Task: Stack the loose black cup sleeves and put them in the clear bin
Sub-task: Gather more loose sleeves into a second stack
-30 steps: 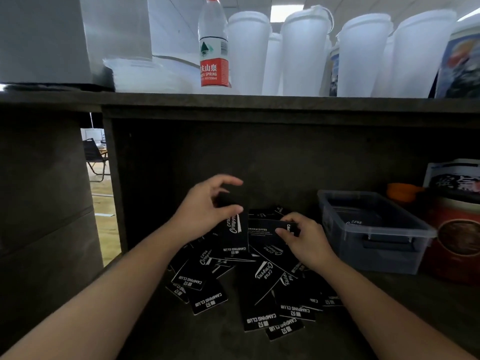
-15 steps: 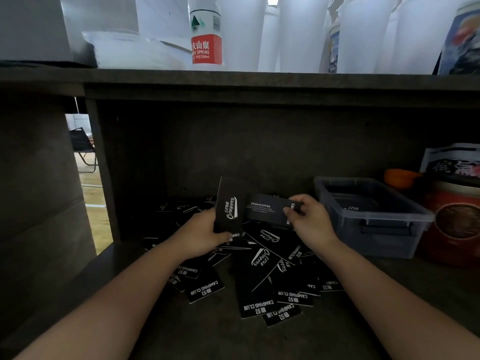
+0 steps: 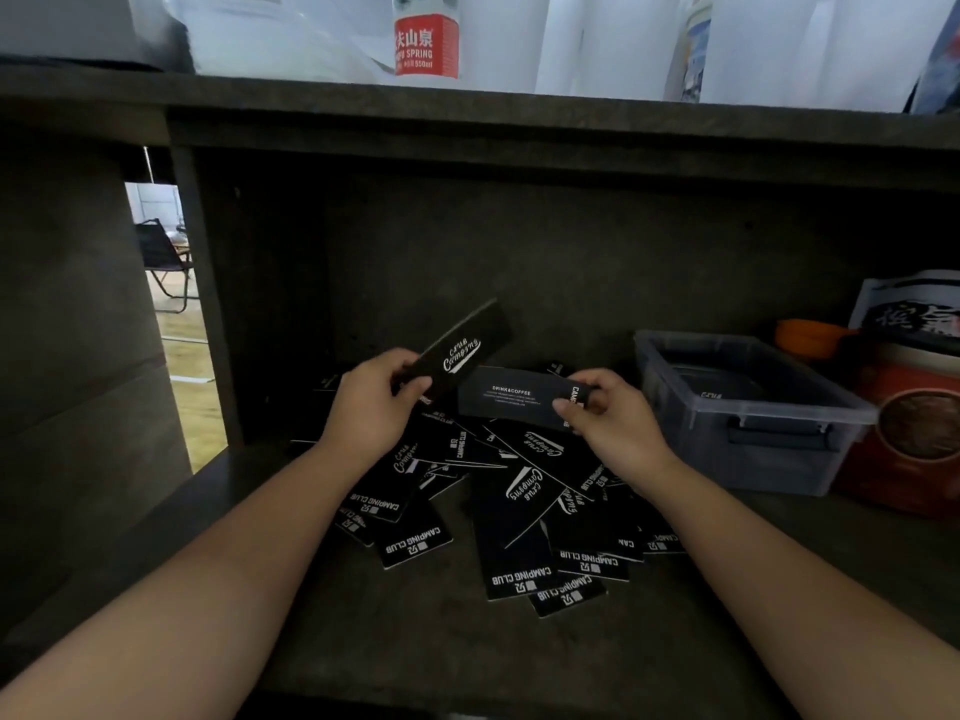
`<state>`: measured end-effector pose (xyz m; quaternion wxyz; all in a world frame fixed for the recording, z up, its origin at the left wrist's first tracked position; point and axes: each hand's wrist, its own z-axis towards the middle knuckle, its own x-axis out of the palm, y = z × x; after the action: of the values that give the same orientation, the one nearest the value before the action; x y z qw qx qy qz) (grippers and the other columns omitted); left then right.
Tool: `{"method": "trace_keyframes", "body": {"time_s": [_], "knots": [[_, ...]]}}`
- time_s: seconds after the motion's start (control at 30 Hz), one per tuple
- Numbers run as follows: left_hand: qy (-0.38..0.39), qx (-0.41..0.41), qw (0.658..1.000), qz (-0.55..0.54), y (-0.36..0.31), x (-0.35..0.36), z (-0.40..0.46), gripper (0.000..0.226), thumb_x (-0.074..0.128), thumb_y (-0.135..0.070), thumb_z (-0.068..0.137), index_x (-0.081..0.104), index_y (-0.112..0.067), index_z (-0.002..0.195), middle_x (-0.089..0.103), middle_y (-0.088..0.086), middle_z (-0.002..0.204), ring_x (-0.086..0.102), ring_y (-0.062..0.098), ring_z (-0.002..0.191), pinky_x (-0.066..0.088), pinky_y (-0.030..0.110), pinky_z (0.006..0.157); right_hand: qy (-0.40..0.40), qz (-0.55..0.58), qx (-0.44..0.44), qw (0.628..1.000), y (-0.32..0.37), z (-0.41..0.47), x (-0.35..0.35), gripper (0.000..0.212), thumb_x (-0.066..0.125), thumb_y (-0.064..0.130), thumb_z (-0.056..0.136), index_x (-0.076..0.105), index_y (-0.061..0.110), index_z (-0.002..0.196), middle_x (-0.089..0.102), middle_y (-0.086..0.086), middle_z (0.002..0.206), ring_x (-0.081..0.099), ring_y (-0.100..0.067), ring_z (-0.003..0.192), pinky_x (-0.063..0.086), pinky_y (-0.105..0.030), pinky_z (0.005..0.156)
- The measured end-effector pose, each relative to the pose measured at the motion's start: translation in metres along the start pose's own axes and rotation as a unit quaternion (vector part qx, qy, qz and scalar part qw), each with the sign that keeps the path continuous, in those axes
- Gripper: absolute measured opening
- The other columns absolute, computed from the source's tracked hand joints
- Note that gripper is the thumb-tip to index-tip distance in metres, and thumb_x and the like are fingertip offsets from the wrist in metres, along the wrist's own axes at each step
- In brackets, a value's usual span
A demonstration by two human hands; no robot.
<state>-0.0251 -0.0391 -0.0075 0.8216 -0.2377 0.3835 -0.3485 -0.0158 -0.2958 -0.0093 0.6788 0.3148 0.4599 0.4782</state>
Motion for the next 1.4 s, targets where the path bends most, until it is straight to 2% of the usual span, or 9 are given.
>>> {"method": "trace_keyframes", "body": {"time_s": [0.23, 0.43, 0.6, 0.77, 0.87, 1.0, 1.1, 1.27, 1.4], "knots": [[0.042, 0.053, 0.987, -0.147, -0.006, -0.002, 0.000, 0.033, 0.067, -0.009, 0.089, 0.059, -0.033, 0.110, 0.072, -0.005, 0.090, 0.068, 0.003, 0.086, 0.049, 0.012, 0.077, -0.007, -0.027, -0.009, 1.000, -0.004, 0.002, -0.004, 0.025, 0.067, 0.017, 0.088, 0.055, 0.027, 0.108, 0.070, -0.006, 0.083, 0.068, -0.015, 0.081, 0.054, -0.029, 0.078], [0.116, 0.073, 0.990, 0.018, 0.003, 0.002, -0.002, 0.031, 0.080, -0.016, 0.078, 0.069, -0.038, 0.098, 0.068, -0.016, 0.094, 0.062, -0.004, 0.086, 0.044, 0.014, 0.075, 0.009, -0.020, -0.021, 1.000, -0.001, 0.002, -0.006, 0.024, 0.062, 0.027, 0.092, 0.057, 0.022, 0.115, 0.070, -0.003, 0.091, 0.069, -0.011, 0.085, 0.053, -0.026, 0.084], [0.108, 0.058, 0.992, 0.017, 0.000, 0.011, -0.003, 0.048, 0.083, -0.023, 0.074, 0.063, -0.037, 0.115, 0.061, -0.023, 0.098, 0.059, -0.005, 0.089, 0.047, 0.016, 0.079, 0.052, -0.065, -0.051, 0.995, 0.003, -0.001, -0.001, 0.034, 0.072, 0.017, 0.084, 0.059, 0.022, 0.115, 0.067, 0.006, 0.077, 0.066, -0.004, 0.080, 0.050, -0.015, 0.073], [0.094, 0.069, 0.991, 0.069, 0.001, 0.019, 0.000, 0.017, 0.077, -0.033, 0.080, 0.065, -0.042, 0.088, 0.064, -0.011, 0.088, 0.060, 0.001, 0.080, 0.045, 0.021, 0.071, 0.079, -0.153, -0.103, 0.980, -0.004, 0.001, 0.002, 0.024, 0.064, 0.016, 0.090, 0.064, 0.029, 0.110, 0.071, 0.008, 0.091, 0.066, -0.004, 0.087, 0.053, -0.026, 0.082], [0.045, 0.084, 0.990, 0.108, 0.012, 0.013, 0.009, 0.015, 0.075, -0.037, 0.081, 0.060, -0.041, 0.080, 0.062, -0.004, 0.084, 0.055, 0.007, 0.080, 0.040, 0.022, 0.067, 0.093, -0.208, -0.091, 0.969, 0.007, 0.001, -0.010, 0.051, 0.068, 0.035, 0.087, 0.048, 0.027, 0.133, 0.064, 0.006, 0.110, 0.061, -0.006, 0.101, 0.045, -0.014, 0.081], [0.030, 0.056, 0.992, 0.107, 0.027, 0.004, 0.020, 0.010, 0.065, -0.030, 0.091, 0.059, -0.022, 0.092, 0.061, -0.005, 0.084, 0.058, 0.015, 0.082, 0.046, 0.032, 0.073, 0.249, -0.373, -0.030, 0.893, 0.014, -0.004, -0.021, 0.095, 0.070, 0.061, 0.072, 0.021, 0.031, 0.149, 0.040, 0.003, 0.146, 0.043, -0.015, 0.130, 0.040, -0.027, 0.101], [0.067, 0.003, 0.992, 0.111, 0.033, 0.006, 0.021, 0.012, 0.062, -0.029, 0.093, 0.054, -0.021, 0.096, 0.061, -0.003, 0.085, 0.060, 0.014, 0.080, 0.047, 0.031, 0.071, 0.266, -0.417, -0.060, 0.867, 0.016, -0.004, -0.021, 0.076, 0.070, 0.051, 0.079, 0.036, 0.031, 0.144, 0.042, 0.005, 0.145, 0.044, -0.011, 0.130, 0.041, -0.026, 0.102], [0.088, 0.012, 0.993, 0.072, 0.029, 0.010, 0.017, 0.007, 0.058, -0.024, 0.096, 0.057, -0.026, 0.103, 0.065, -0.008, 0.090, 0.063, 0.006, 0.085, 0.048, 0.021, 0.071, 0.188, -0.380, -0.125, 0.897, 0.017, -0.002, -0.020, 0.029, 0.058, 0.025, 0.092, 0.064, 0.025, 0.121, 0.067, 0.008, 0.114, 0.061, -0.005, 0.101, 0.049, -0.022, 0.090], [0.051, 0.030, 0.998, 0.035, 0.021, 0.006, 0.016, 0.005, 0.058, -0.025, 0.096, 0.059, -0.024, 0.101, 0.066, -0.008, 0.089, 0.063, 0.003, 0.082, 0.052, 0.027, 0.075, 0.121, -0.311, -0.195, 0.922, 0.019, 0.000, -0.018, 0.012, 0.053, 0.025, 0.096, 0.062, 0.033, 0.098, 0.067, 0.012, 0.089, 0.061, 0.001, 0.078, 0.048, -0.021, 0.068]]}}
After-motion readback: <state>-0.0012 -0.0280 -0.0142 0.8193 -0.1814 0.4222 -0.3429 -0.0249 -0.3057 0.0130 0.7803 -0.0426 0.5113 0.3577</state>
